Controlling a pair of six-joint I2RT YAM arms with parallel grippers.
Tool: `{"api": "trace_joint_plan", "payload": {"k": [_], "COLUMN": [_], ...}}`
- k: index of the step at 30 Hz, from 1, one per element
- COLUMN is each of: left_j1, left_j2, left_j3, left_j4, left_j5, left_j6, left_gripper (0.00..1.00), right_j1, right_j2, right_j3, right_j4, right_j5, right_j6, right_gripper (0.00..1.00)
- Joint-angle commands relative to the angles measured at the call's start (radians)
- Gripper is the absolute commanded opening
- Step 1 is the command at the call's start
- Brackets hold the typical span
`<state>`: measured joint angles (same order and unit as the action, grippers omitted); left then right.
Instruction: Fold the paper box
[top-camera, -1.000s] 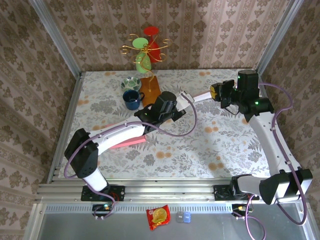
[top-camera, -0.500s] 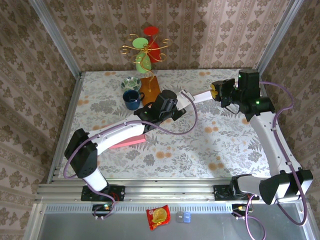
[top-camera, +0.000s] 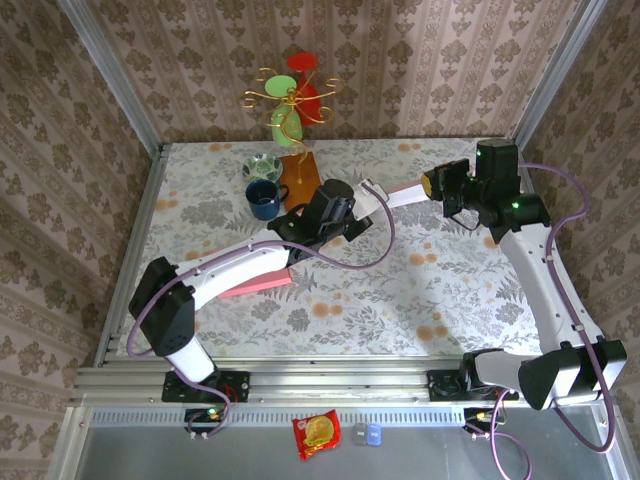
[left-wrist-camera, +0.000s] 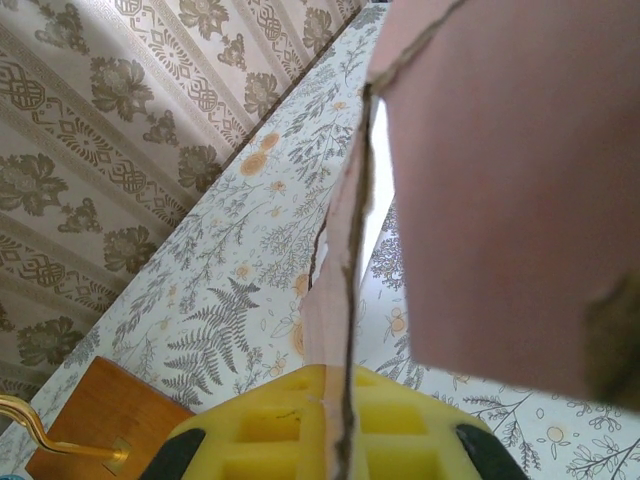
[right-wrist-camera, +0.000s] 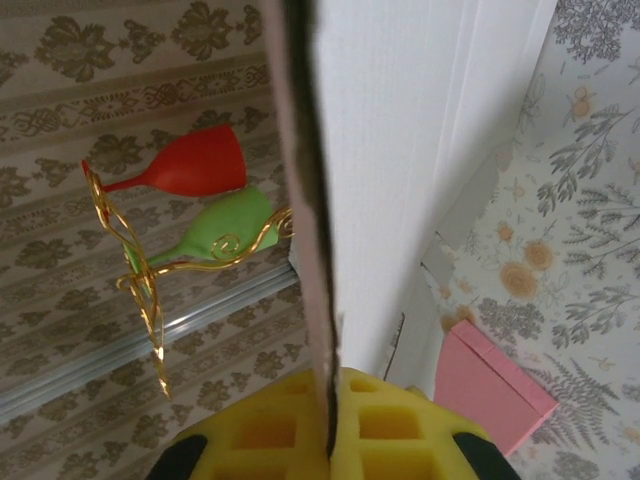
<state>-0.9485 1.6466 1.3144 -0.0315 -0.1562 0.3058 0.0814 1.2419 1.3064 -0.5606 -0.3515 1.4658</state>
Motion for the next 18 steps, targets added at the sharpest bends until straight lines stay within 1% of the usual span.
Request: {"api": "trace_joint_plan", "payload": {"k": [1,2,3,4,8,11,13,15,16,18], "left_j1": [-0.005,-0.003,-0.002,0.004,0.032,0.065,0.080,0.095,0.105,0.137], "left_j2": [-0.016,-0.024,-0.035,-0.050,-0.140,-0.214,-0.258,-0.287,-0.302,-0.327], "left_j3": [0.036,0.040,0.042,0.042,0.006,-0.040,-0.055,-0.060,-0.066,-0.084], "left_j4": [-0.034,-0.033,-0.035,-0.033,0.005,0.054,0.069,0.064,0.065,0.063], "left_j5": [0.013,0.016,0.029,0.059,0.179,0.309,0.396,0.456,0.467,0.453], "left_j6": [-0.038,-0.052,-0.065,-0.089,-0.202,-0.292,-0.346,-0.404,-0.436,-0.506], "left_gripper": [0.20,0.30,0.36,0.43,0.66,0.71,0.72,0.71,0.70,0.67], "right_j1": [-0.003,-0.003,-0.004,-0.003,-0.008,-0.011,-0.012,-0.012,-0.011,-0.007], "right_j2": [-0.030,-0.030,-0.031,-0.035,-0.062,-0.081,-0.092,-0.093,-0.088,-0.065], "right_j3": [0.037,0.044,0.049,0.058,0.085,0.104,0.119,0.138,0.152,0.176], "right_j4": [-0.014,-0.023,-0.031,-0.046,-0.113,-0.173,-0.210,-0.235,-0.253,-0.285], "right_j5": [0.027,0.026,0.025,0.025,0.019,0.009,0.008,0.008,0.008,-0.002], "right_j6": [-0.013,-0.016,-0.020,-0.025,-0.036,-0.036,-0.039,-0.038,-0.037,-0.039], "right_gripper": [0.00,0.00,0.00,0.00,0.00,0.00,0.00,0.00,0.00,0.00]}}
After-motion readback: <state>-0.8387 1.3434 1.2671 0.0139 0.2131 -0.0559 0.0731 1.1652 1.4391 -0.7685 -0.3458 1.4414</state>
